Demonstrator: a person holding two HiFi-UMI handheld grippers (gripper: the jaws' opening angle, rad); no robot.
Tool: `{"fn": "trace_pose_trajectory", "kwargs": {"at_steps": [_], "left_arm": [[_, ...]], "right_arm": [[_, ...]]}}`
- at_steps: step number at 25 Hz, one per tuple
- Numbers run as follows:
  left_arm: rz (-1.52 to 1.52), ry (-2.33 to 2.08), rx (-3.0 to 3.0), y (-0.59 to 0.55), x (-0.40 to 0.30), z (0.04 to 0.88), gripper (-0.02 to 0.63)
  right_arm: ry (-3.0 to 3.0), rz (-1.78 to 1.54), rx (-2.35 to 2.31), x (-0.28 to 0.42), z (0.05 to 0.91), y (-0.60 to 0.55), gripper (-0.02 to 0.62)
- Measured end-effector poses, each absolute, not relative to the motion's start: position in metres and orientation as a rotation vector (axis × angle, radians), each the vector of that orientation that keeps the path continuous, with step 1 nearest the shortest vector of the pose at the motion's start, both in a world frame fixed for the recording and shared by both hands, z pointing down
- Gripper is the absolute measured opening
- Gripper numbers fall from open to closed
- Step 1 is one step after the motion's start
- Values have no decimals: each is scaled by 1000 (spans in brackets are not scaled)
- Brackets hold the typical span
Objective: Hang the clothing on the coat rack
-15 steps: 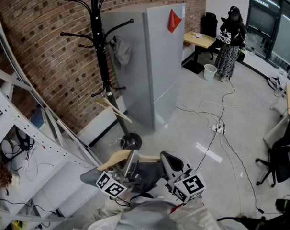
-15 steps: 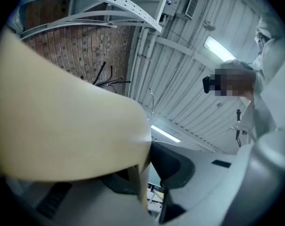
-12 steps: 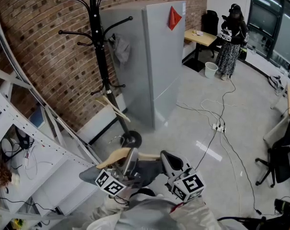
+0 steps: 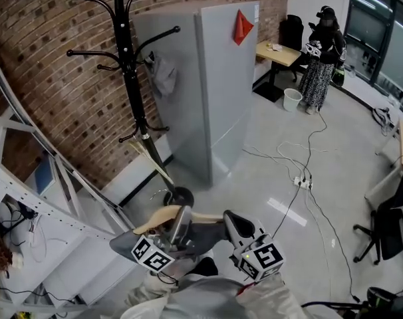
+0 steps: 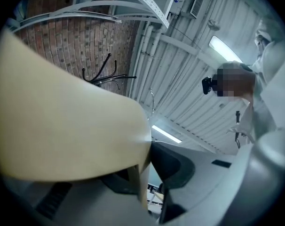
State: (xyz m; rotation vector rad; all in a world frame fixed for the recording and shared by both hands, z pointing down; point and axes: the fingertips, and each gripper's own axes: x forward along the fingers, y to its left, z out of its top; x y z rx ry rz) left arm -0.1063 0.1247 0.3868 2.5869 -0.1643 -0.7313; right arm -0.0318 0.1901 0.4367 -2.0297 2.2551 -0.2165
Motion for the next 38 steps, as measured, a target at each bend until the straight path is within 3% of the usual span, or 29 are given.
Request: {"fn": "trace_pose_trajectory", "kwargs": {"at_steps": [19, 38], "left_arm": [[-725, -76, 2561, 1, -53, 385, 84], [-769, -79, 2591, -72, -56, 370, 84]], "right_arm": [[2256, -241, -2082, 7, 437, 58, 25], [2304, -187, -2023, -1, 424, -28, 25]]}}
